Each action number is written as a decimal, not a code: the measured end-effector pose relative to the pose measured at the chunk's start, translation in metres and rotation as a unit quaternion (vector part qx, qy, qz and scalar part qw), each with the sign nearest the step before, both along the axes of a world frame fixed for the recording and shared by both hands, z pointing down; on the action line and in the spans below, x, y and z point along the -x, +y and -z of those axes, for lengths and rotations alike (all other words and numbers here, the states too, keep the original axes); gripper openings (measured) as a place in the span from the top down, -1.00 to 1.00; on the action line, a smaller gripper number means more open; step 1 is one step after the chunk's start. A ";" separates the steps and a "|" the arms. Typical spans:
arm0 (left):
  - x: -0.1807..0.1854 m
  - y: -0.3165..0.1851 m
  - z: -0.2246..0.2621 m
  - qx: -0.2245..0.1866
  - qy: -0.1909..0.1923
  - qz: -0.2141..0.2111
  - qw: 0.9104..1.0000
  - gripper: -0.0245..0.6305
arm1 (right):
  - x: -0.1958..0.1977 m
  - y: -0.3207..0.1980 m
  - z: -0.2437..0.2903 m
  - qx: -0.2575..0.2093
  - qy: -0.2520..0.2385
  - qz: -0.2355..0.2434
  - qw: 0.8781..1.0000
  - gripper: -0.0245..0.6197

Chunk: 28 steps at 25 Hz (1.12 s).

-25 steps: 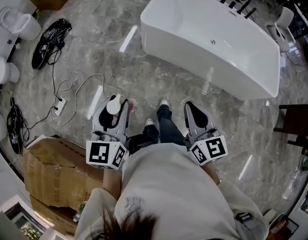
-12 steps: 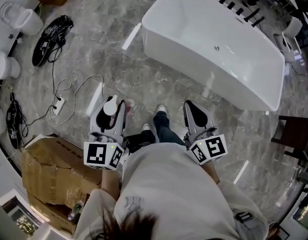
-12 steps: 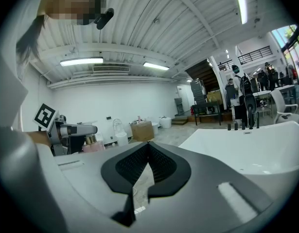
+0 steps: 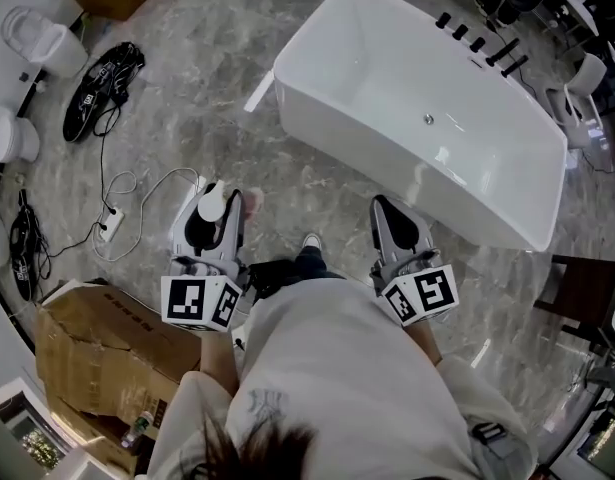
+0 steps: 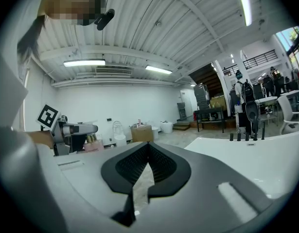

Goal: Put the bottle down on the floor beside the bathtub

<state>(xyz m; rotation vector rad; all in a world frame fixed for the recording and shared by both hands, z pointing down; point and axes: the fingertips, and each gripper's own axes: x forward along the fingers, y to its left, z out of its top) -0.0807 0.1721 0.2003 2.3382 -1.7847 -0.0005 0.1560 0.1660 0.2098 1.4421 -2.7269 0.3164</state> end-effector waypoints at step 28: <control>0.038 -0.177 -0.010 0.019 0.014 -0.053 0.998 0.31 | 0.052 -0.155 -0.001 0.025 0.000 -0.044 0.999 0.93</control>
